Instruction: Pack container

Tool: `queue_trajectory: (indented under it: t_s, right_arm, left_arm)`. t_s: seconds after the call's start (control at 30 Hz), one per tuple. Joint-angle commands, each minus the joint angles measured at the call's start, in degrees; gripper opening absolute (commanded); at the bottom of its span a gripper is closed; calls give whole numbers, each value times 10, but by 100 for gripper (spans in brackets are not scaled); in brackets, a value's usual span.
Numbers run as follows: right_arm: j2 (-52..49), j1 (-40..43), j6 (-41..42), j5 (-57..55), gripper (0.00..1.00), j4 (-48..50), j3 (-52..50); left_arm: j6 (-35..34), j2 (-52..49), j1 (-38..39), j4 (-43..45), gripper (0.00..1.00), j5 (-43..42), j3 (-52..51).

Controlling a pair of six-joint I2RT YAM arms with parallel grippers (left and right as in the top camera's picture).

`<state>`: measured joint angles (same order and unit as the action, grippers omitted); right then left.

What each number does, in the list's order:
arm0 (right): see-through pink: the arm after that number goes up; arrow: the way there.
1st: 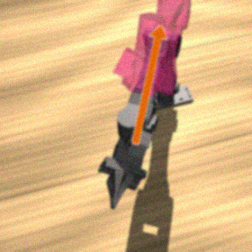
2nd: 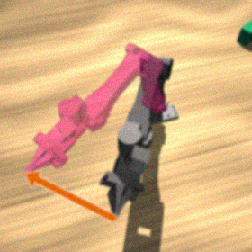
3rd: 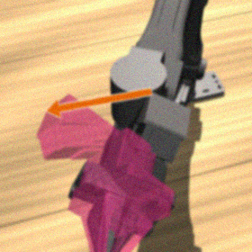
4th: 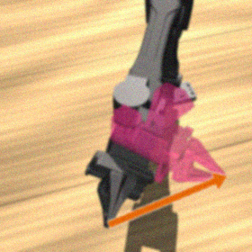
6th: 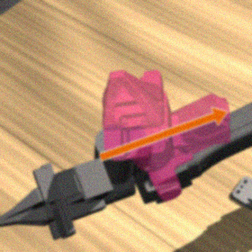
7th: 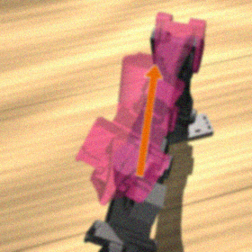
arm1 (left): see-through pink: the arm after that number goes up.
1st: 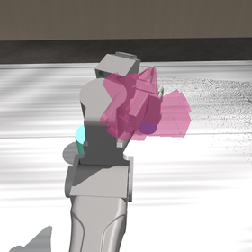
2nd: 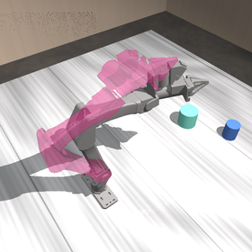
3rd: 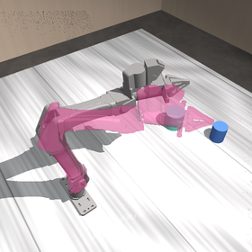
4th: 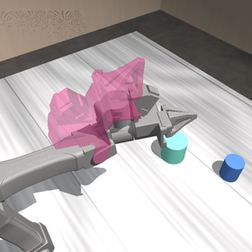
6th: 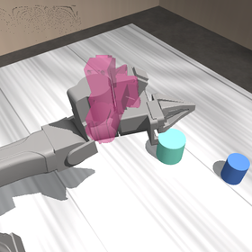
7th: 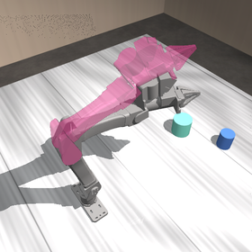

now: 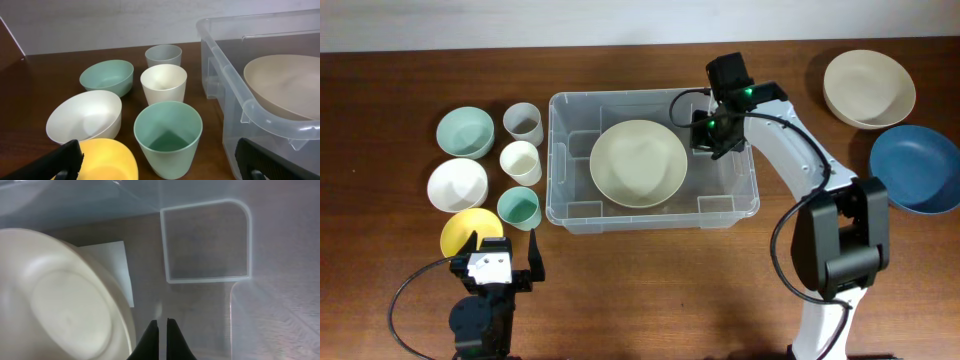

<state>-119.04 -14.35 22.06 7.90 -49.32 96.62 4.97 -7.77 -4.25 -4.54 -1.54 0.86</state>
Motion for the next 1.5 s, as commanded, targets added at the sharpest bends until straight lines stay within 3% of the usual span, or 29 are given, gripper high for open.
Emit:
queue_trajectory:
  t_s: [0.0,1.47]
  right_arm:
    - [-18,-4,-2,-9,4,-2,-2]
    - [-36,-53,-3,35,4,3,-3]
  left_arm:
    - [7,1,2,-1,99,-4,-3]
    - [7,1,2,-1,99,-4,-3]
